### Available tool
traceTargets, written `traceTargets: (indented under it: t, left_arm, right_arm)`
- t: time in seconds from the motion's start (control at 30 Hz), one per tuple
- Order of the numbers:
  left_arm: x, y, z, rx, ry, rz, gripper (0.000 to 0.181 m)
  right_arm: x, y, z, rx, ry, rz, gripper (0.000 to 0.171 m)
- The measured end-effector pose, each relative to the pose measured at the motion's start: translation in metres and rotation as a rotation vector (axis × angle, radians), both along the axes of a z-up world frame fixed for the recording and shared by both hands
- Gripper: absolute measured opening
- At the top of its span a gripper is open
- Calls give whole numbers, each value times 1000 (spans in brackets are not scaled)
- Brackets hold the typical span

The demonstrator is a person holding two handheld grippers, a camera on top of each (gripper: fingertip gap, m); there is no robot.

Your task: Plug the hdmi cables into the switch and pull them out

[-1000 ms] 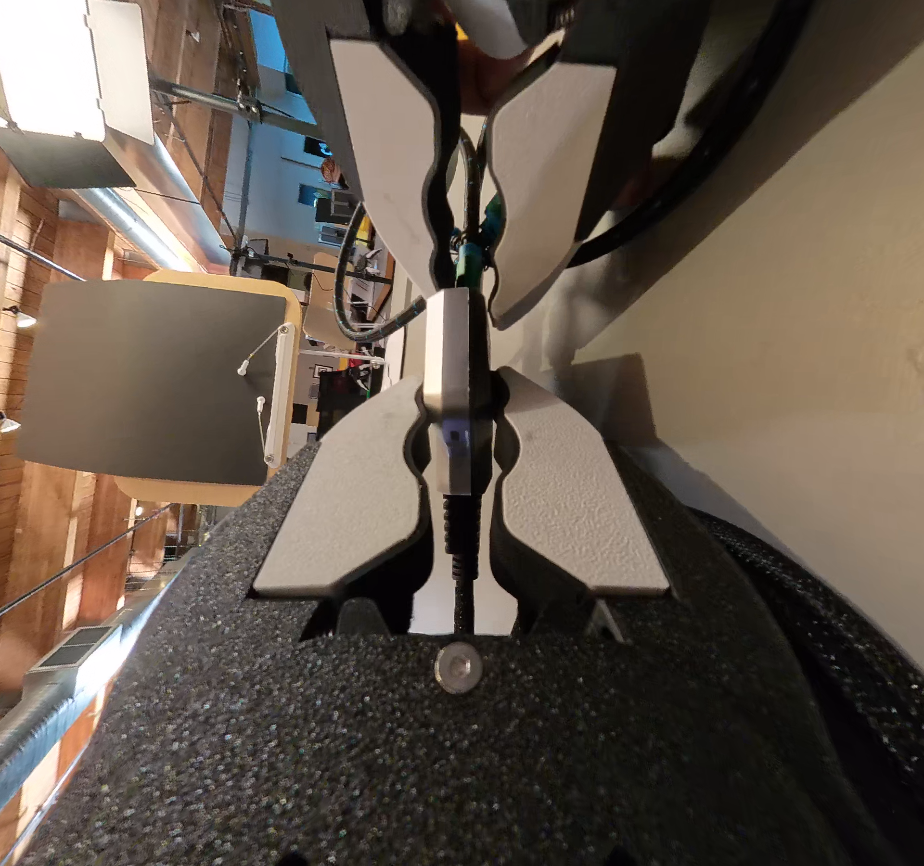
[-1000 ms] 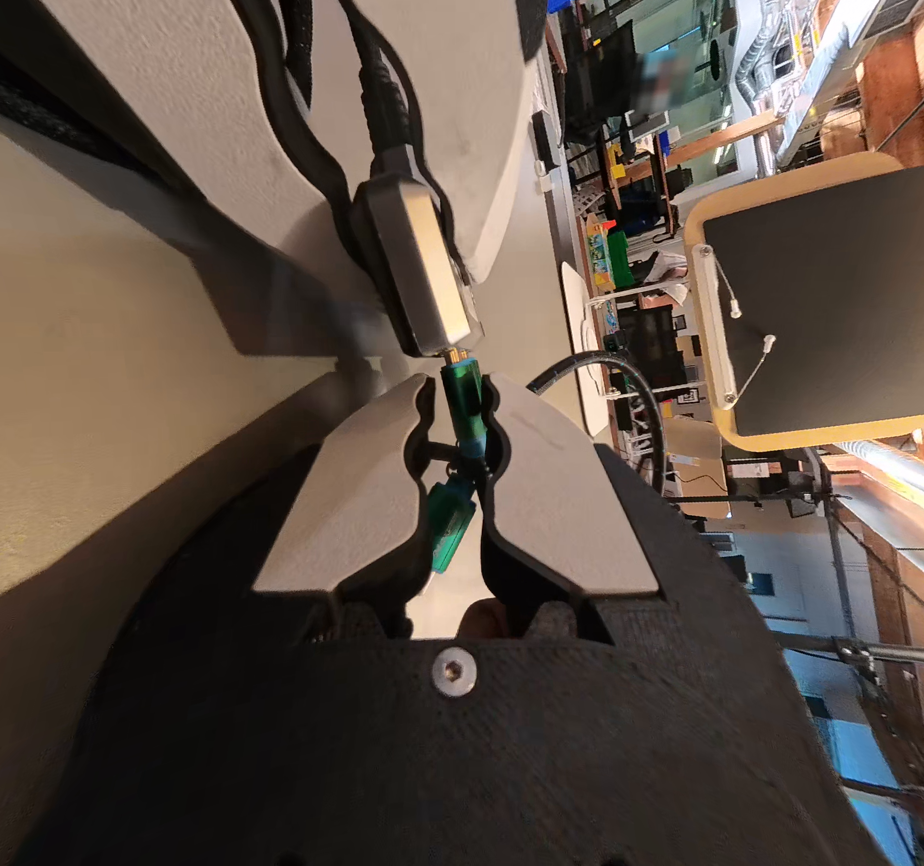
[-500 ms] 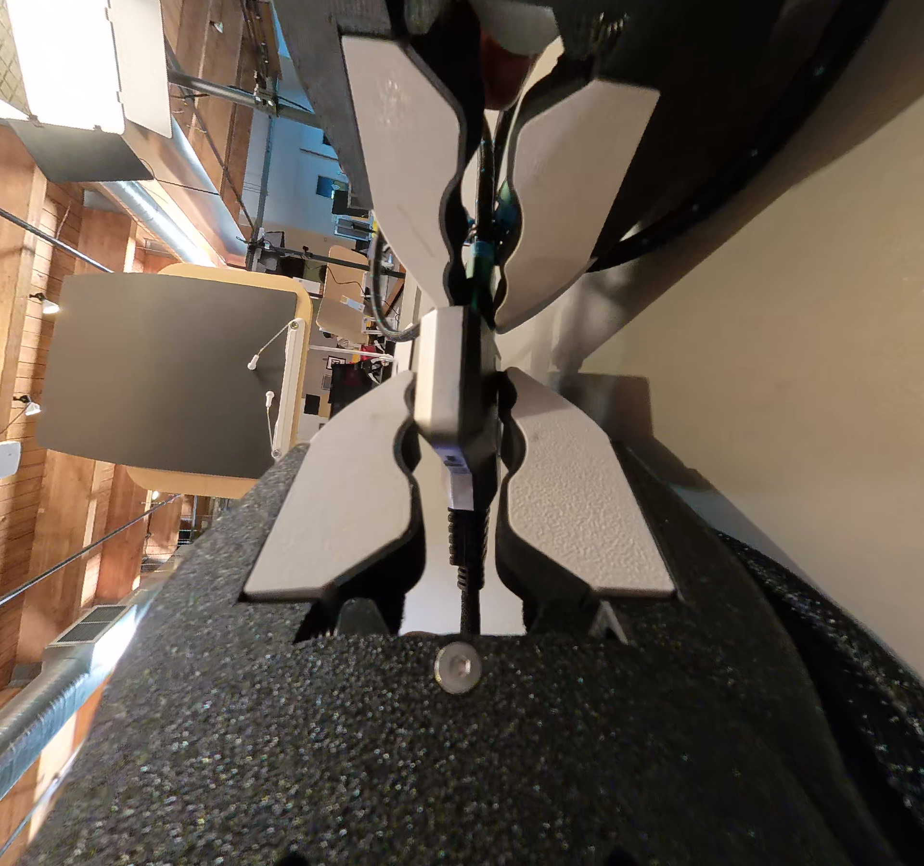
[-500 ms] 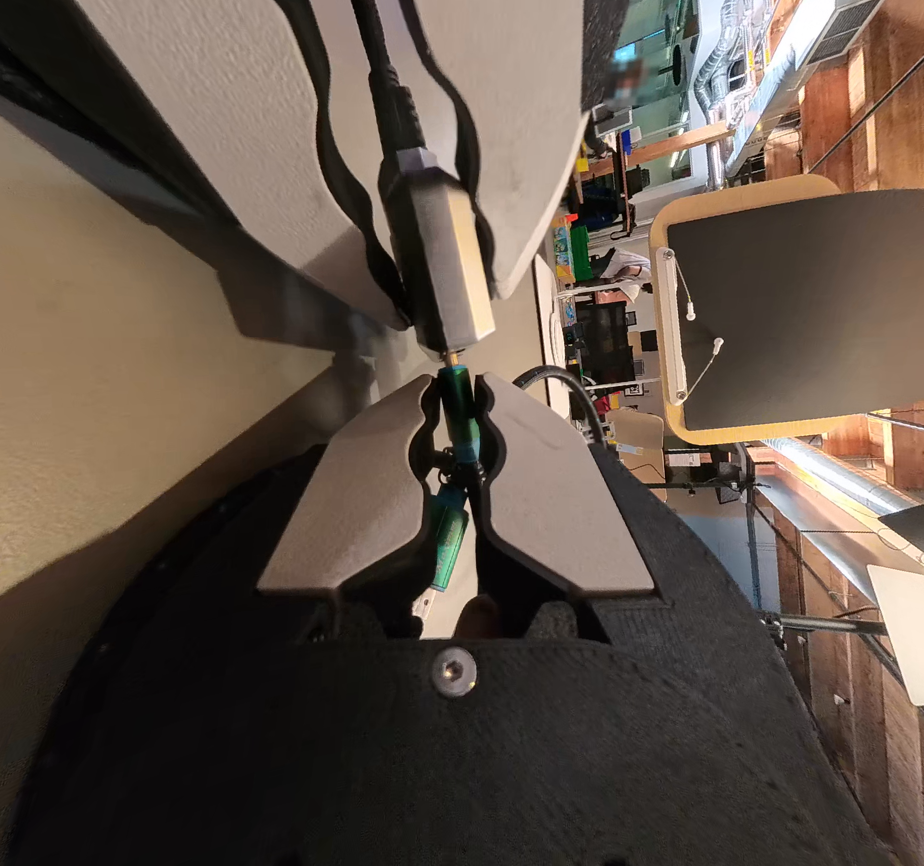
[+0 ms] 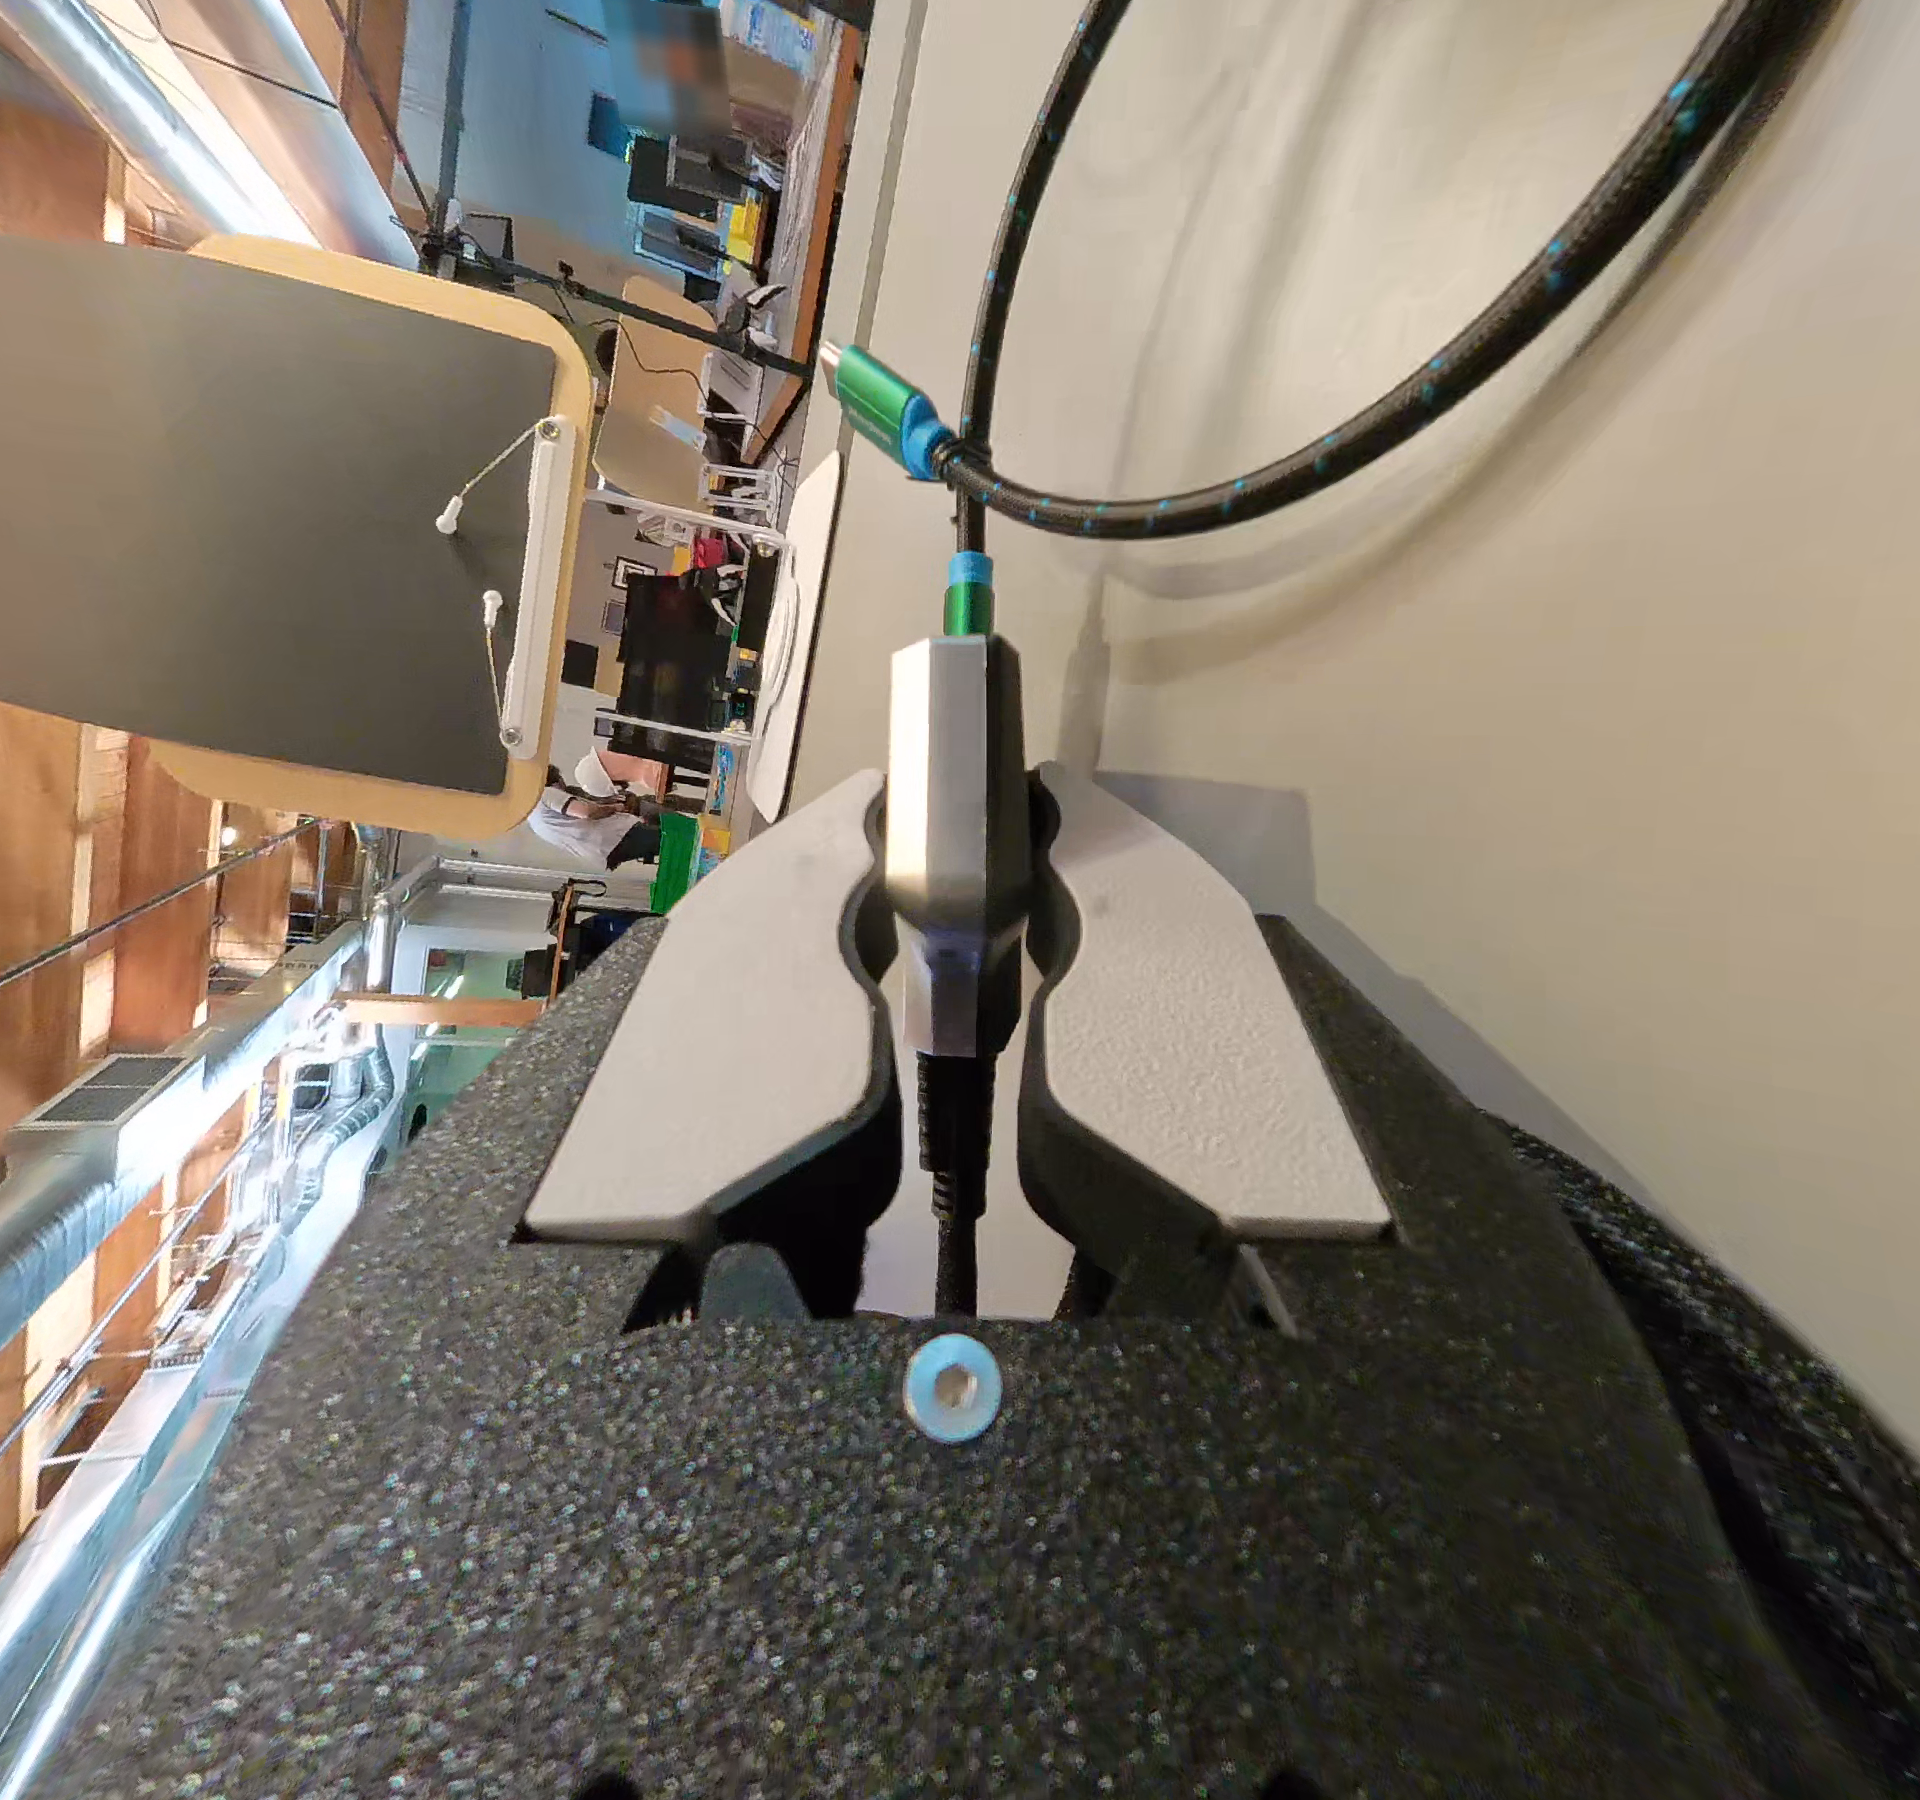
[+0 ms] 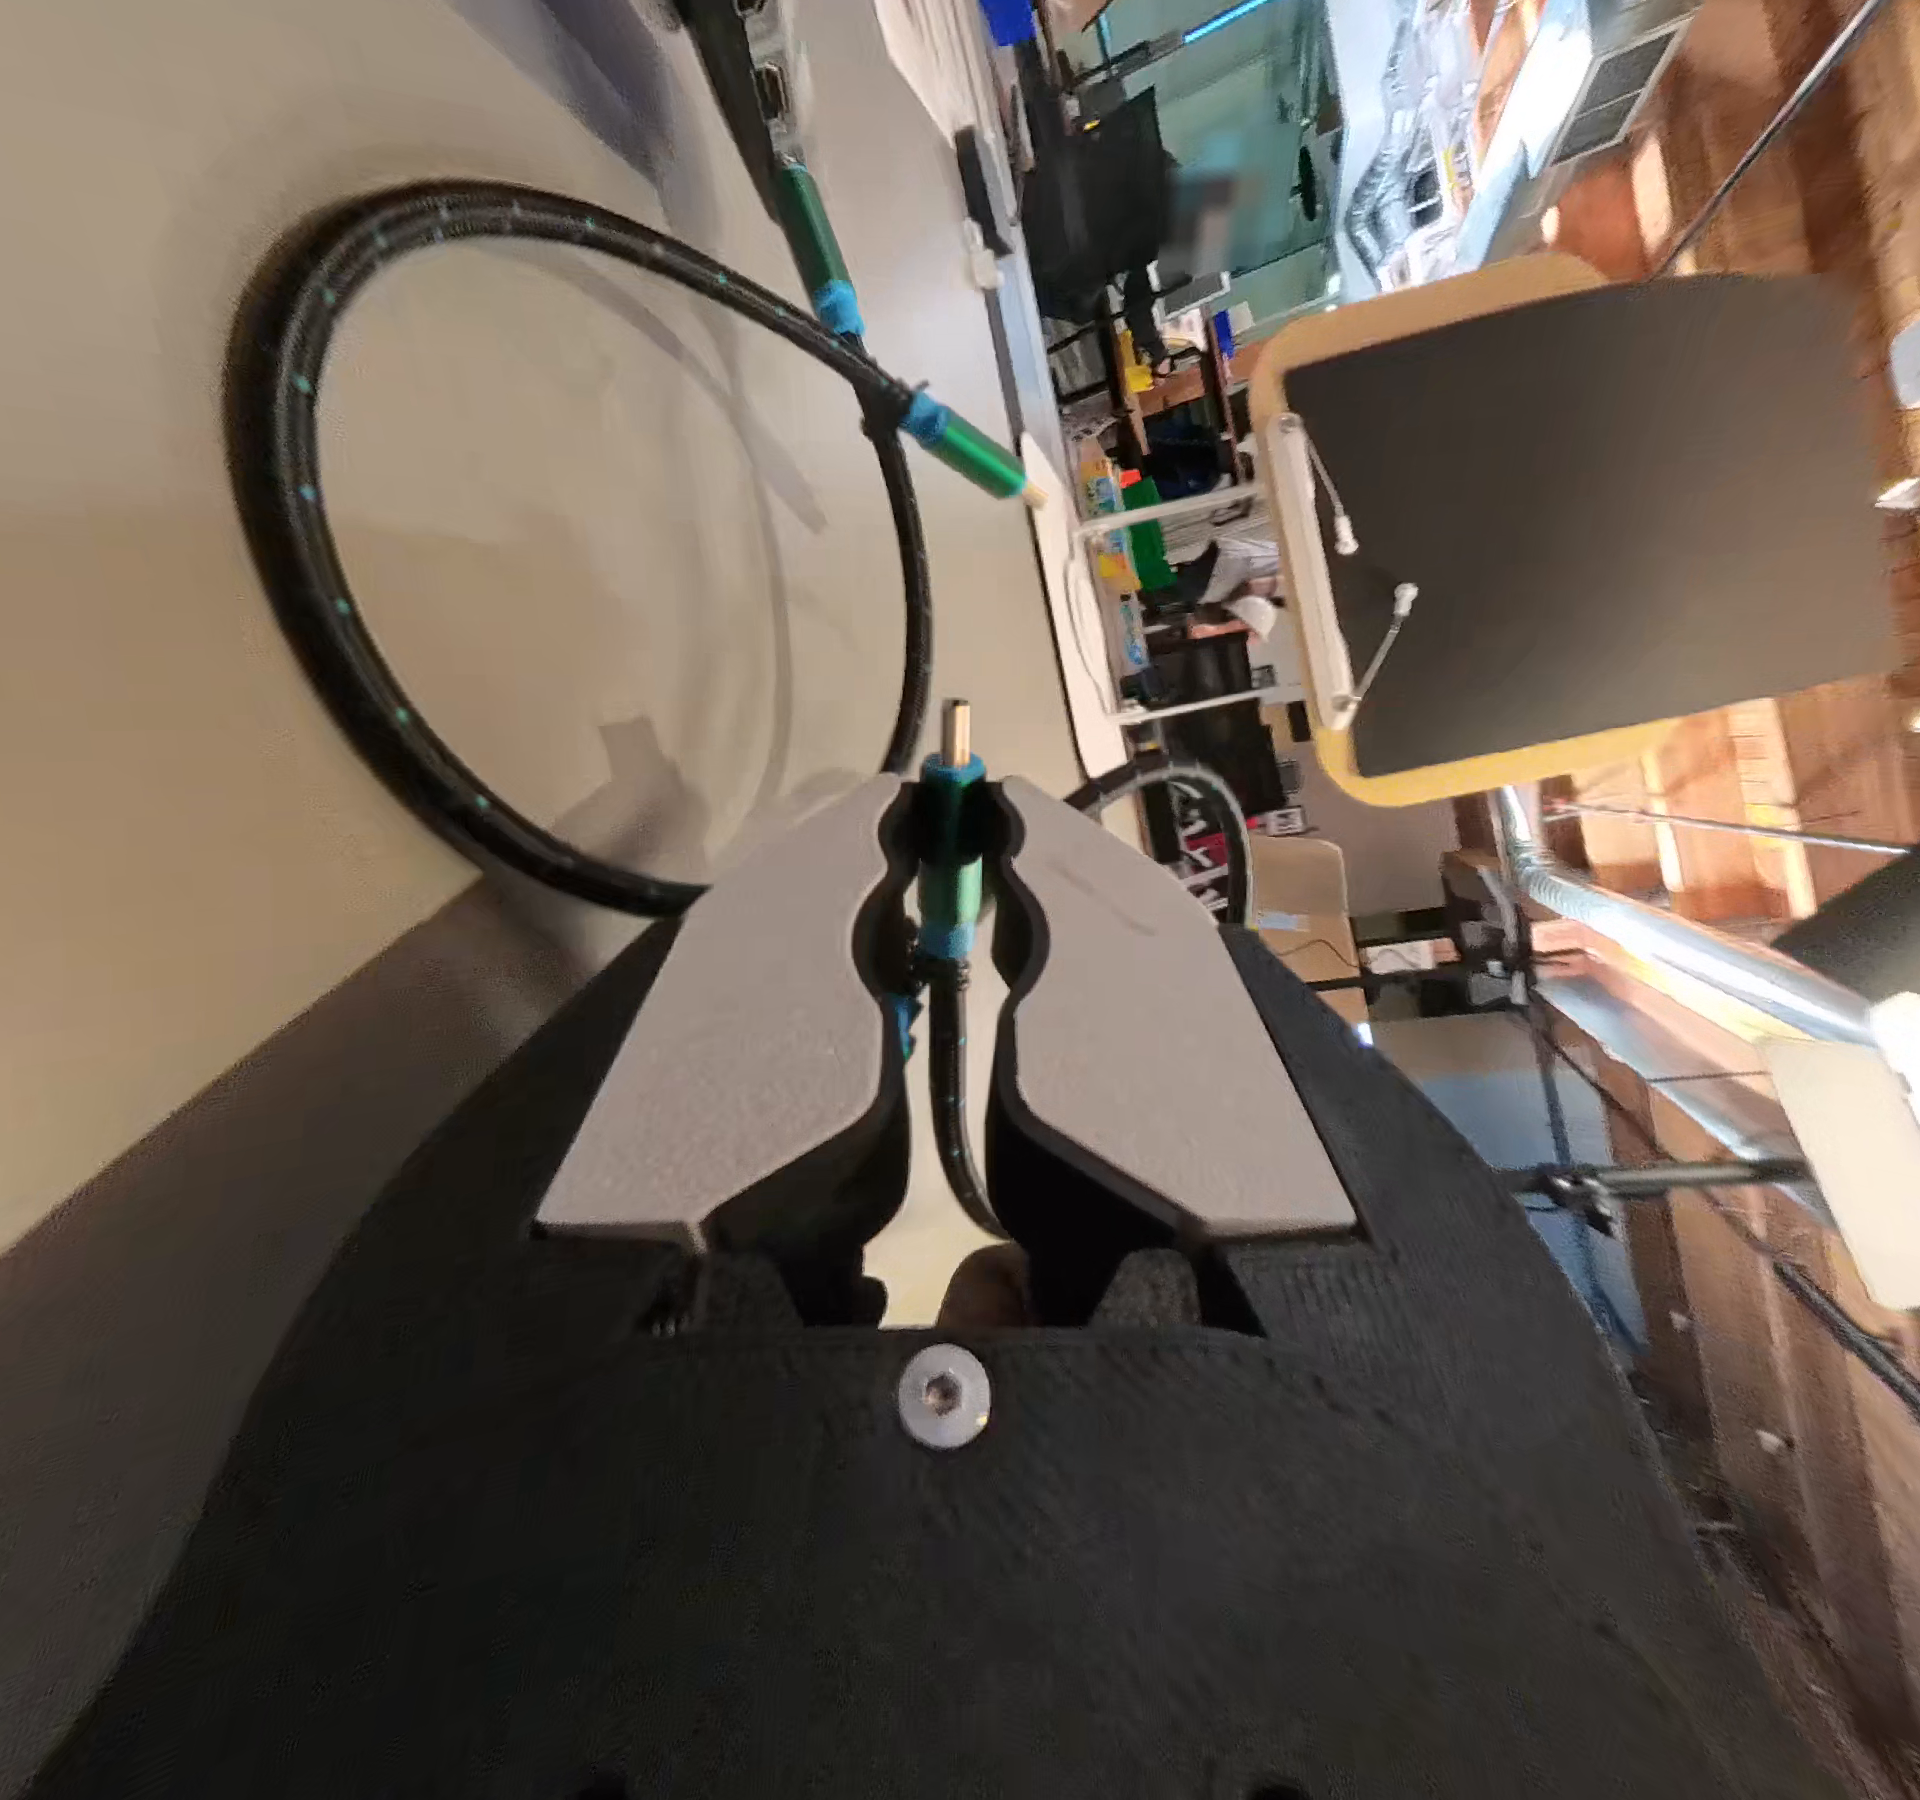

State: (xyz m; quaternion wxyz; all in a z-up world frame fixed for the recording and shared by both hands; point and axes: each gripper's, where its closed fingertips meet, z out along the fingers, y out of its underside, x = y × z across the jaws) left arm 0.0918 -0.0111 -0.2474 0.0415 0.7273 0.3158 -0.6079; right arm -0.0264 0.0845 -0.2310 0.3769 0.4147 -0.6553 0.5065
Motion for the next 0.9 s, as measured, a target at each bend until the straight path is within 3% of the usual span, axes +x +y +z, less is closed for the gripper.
traceTargets:
  t: [0.17, 0.33, 0.53, 0.73, 0.9]
  left_arm:
    - [-8, 7, -1, 28, 3, -16, 22]
    - [-8, 5, -1, 36, 6, -8, 22]
    - [-6, 4, -1, 42, 6, 4, 22]
    - [-7, 4, -2, 50, 6, 3, 22]
    - [-7, 3, -2, 55, 6, 4, 22]
  right_arm:
    - [9, 11, 21, -116, 49, -5, 11]
    - [14, 24, 67, -369, 112, -77, 11]
    - [-73, 71, 122, -670, -13, -462, 11]
    - [-169, 115, 99, -613, -255, -848, 14]
    - [-176, 108, 83, -537, -337, -844, 23]
